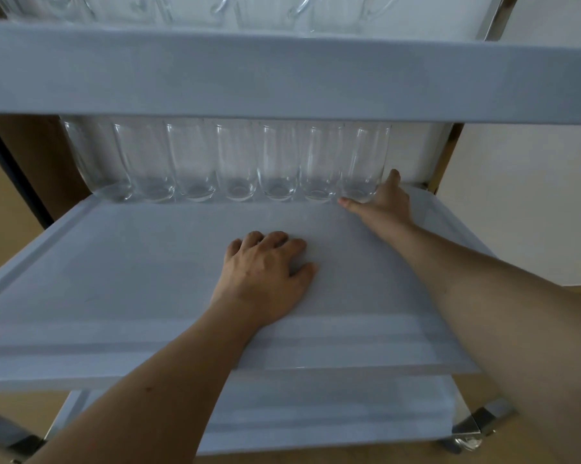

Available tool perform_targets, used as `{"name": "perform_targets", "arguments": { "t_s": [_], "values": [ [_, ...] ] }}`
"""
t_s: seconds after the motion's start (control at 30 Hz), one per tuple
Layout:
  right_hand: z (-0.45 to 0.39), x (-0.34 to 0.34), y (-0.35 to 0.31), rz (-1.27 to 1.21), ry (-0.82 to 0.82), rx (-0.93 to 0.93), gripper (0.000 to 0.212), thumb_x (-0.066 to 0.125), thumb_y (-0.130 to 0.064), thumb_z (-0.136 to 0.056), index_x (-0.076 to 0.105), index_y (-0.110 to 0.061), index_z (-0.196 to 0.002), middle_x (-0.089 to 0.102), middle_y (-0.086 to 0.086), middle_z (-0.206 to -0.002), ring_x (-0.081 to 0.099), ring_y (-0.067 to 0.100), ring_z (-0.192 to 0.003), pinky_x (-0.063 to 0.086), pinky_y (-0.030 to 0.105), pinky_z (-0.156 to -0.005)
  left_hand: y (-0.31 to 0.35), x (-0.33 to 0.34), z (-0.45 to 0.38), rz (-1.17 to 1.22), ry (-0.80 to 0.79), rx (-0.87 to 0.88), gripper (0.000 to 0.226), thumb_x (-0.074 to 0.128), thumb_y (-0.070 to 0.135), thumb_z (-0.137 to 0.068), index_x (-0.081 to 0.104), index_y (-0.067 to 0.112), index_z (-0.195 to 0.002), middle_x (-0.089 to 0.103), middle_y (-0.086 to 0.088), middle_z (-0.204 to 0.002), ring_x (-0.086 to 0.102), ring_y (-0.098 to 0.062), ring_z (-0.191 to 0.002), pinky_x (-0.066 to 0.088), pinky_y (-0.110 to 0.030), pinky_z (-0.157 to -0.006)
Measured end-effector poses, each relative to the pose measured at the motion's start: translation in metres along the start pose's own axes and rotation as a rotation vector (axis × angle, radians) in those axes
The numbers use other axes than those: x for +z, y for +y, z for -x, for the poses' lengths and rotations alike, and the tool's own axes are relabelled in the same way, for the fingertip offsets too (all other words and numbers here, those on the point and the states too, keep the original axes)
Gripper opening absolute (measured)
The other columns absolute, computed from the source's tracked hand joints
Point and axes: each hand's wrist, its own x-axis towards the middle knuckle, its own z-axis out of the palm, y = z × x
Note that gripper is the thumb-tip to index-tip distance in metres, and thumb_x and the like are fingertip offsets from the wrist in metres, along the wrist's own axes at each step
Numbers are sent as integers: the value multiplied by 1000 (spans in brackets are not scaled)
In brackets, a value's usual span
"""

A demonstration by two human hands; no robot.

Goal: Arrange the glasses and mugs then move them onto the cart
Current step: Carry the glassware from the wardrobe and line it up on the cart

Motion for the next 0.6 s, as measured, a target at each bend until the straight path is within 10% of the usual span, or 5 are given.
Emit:
{"name": "perform_targets", "arguments": {
  "t_s": [0.33,0.6],
  "values": [
    [112,-43,1,285,-206,-201,89,63,-62,-88,30,-13,-156,41,11,-156,36,30,-143,29,34,-116,7,-10,2,-12,-62,-10,49,42,59,-98,56,35,-138,50,6,-149,42,-29,-136,30,-42,-112],
    [181,-95,1,439,-332,-287,77,50,-65,-94,34,-19,-155,40,4,-157,33,26,-145,30,35,-117,30,-39,36,69,65,36,48,40,42,-93,75,14,-109,74,-6,-109,63,-36,-108,53,-46,-90]
  ]
}}
